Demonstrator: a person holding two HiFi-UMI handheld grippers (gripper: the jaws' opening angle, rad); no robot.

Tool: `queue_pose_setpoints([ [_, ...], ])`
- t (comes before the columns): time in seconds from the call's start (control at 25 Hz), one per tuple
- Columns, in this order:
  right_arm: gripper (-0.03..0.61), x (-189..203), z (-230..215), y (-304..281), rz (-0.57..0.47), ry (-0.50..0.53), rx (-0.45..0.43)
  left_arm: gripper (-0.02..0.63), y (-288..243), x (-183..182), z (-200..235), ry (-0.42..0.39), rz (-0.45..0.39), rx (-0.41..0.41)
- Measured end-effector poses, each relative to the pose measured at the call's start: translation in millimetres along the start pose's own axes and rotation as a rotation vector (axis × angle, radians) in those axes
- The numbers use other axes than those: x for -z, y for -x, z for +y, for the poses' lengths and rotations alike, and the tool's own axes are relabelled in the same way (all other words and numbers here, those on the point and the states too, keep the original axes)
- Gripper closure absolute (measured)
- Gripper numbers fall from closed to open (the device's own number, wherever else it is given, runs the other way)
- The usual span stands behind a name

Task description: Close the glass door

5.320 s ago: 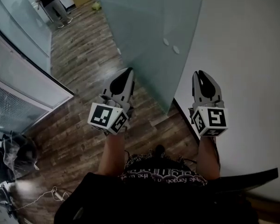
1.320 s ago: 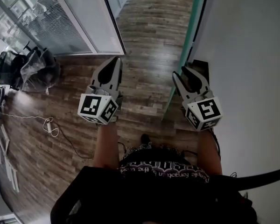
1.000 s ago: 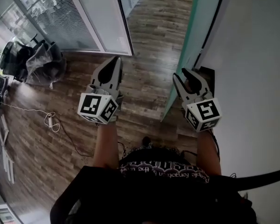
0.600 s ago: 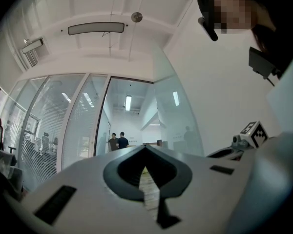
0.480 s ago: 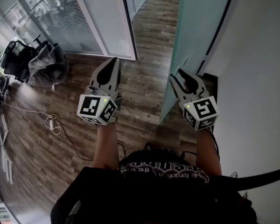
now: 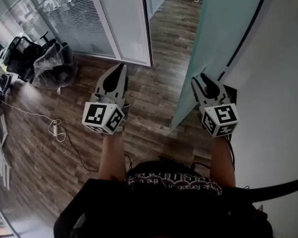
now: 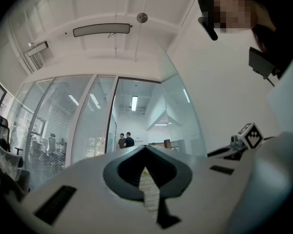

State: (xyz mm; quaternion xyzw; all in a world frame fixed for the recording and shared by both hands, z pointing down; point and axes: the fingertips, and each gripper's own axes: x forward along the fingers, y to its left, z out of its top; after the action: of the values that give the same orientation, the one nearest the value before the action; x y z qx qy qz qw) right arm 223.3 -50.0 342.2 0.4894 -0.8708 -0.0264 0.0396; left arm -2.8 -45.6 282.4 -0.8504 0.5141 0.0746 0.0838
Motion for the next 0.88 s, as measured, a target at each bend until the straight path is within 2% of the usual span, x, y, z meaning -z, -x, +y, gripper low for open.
queue_pose_setpoints([
  [0.44, 0.459, -3, 9, -45, -0.010, -0.014, -0.030, 0.612, -9, 15, 42, -0.004, 0.022, -0.013],
  [0.88, 0.459, -8, 16, -98, -0.024, -0.025, -0.040, 0.612, 1, 23, 83, -0.004, 0.044, -0.090],
])
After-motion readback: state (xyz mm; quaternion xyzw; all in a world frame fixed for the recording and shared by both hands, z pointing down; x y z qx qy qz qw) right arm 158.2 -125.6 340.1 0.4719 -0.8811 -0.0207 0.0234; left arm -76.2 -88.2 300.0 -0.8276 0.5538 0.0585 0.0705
